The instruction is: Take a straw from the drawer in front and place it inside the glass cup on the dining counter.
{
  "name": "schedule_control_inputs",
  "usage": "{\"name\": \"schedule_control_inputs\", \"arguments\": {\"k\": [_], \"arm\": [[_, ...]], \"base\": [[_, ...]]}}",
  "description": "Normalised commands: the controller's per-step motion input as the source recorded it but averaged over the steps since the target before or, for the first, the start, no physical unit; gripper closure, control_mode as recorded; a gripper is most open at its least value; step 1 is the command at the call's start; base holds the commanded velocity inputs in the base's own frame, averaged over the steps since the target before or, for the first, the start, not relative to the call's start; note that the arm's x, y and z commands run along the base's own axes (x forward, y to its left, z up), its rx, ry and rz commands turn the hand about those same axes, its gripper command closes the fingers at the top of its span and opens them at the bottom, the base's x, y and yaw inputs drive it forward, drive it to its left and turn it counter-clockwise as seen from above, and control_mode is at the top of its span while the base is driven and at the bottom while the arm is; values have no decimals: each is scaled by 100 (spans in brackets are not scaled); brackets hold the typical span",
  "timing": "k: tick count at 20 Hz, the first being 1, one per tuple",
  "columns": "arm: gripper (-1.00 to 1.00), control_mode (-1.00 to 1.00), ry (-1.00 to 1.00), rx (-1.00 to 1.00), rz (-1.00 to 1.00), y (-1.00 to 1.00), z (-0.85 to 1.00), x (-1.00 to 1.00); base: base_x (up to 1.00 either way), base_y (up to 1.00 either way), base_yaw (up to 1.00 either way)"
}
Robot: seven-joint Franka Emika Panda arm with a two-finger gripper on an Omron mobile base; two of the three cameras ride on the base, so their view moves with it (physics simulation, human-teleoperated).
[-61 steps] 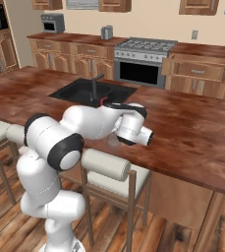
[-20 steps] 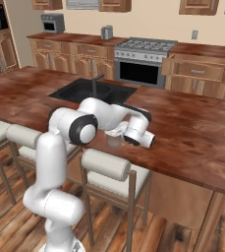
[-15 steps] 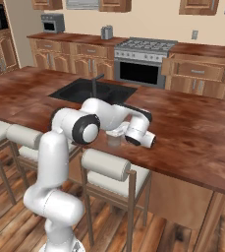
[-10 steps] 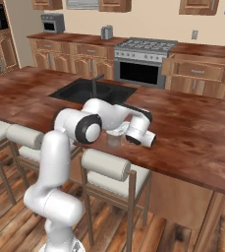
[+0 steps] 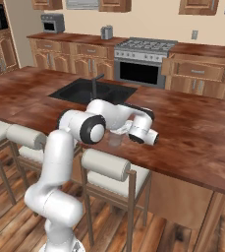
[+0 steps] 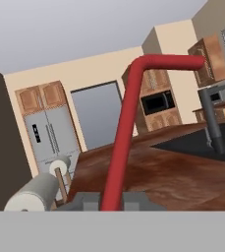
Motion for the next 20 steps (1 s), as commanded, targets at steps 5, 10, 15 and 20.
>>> {"name": "schedule_control_inputs", "arguments": {"k": [5,10,15,20], "arm": [[100,-100,-5,0,0,-4,-25,0],[100,-100,-7,0,0,0,-43,0],[100,-100,-8,-2,1,0,-47,0],[-100,-100,-10,-4,1,15,-37,0]], "base": [[0,0,0],[0,0,0],[0,0,0],[0,0,0]]}}
